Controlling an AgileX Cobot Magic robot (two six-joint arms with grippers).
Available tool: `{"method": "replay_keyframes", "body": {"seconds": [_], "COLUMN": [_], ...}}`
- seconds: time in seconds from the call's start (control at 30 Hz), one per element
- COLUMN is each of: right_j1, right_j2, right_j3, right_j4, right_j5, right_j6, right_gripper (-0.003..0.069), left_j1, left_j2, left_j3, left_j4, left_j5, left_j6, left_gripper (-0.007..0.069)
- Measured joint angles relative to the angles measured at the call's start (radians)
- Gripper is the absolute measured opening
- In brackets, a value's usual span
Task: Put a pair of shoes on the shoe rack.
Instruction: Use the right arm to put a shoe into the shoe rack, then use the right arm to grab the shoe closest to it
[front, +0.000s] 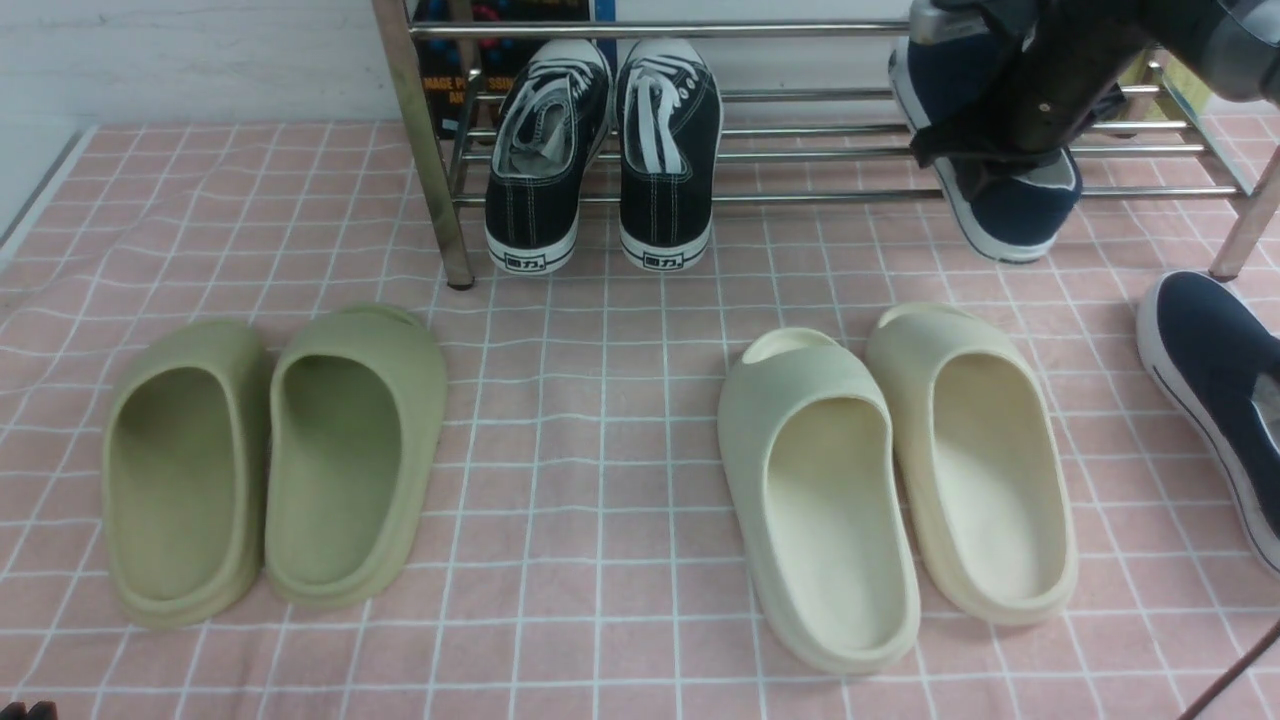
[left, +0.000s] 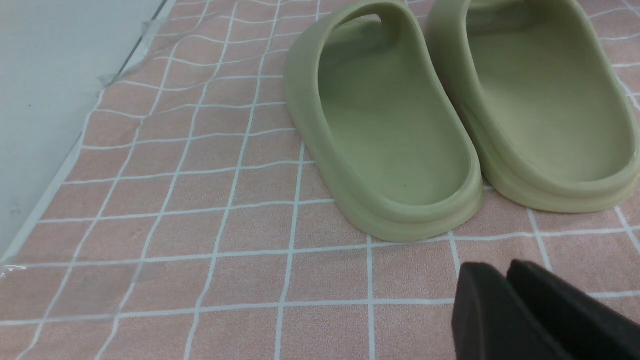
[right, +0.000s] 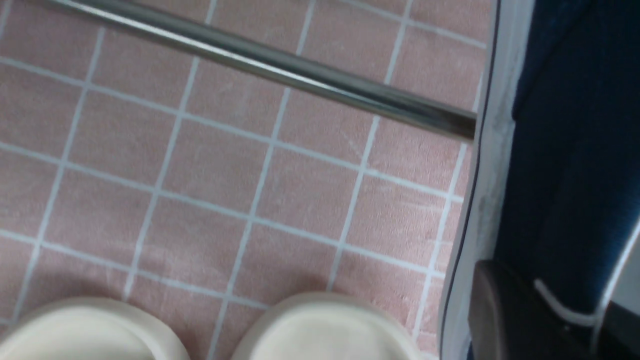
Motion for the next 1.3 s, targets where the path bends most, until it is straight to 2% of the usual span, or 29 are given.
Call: {"method": "replay_keyframes", "body": {"seconds": [0.2,0.37,0.4,0.43,0.47,0.53,0.63,0.8,0.87,1.03,1.1,1.17,1.3], "right_j1": [0.000,0.000,0.000,0.000,0.000,0.000,0.000,0.000,-0.010,-0.107,-0.139,-0.189,-0.208], "right_j2": [0.010,0.003,0.002,-0.015,-0.017,-0.054,-0.113,-0.271,-0.394,-0.609,-0.639,-0.688,-0.686], "right_j3": [-0.015,-0.057,-0.062,-0.076,-0.079,-0.090,-0.068,0.105,0.300,0.678,0.768,0.931,1.079], "right_j4": [0.000,0.000,0.000,0.000,0.000,-0.002,-0.007,-0.020,-0.041,-0.055,-0.059,-0.073,-0.087], "right_j5": [-0.032,-0.019,-0.016,0.029,0.036,0.114,0.133,0.134,0.134,0.129,0.124,0.076,-0.055], "right_j6": [0.038,0.042,0.042,0.042,0.042,0.037,0.013,-0.003,-0.005,0.015,0.025,0.040,0.040], "right_gripper": [0.0055,0.0251,0.0260,0.0340,0.0347,0.0428,0.0478,0.0488,0.0477,0.0444,0.0438,0.0430,0.0427], "left_j1": [0.000,0.000,0.000,0.000,0.000,0.000,0.000,0.000,0.000,0.000,0.000,0.000,0.000], "left_j2": [0.000,0.000,0.000,0.000,0.000,0.000,0.000,0.000,0.000,0.000,0.000,0.000,0.000], "left_j3": [0.000,0.000,0.000,0.000,0.000,0.000,0.000,0.000,0.000,0.000,0.000,0.000,0.000], "left_j4": [0.000,0.001,0.001,0.001,0.001,0.001,0.002,0.006,0.007,0.007,0.007,0.008,0.008], "left_j5": [0.000,0.000,0.000,0.000,0.000,0.001,0.001,0.001,0.001,0.001,0.001,0.001,0.001], "left_j6": [0.000,0.000,0.000,0.000,0.000,0.000,0.000,0.000,0.000,0.000,0.000,0.000,0.000], "left_gripper": [0.0087,0.0093,0.0094,0.0094,0.0094,0.0098,0.0103,0.0108,0.0109,0.0115,0.0116,0.0118,0.0122]}}
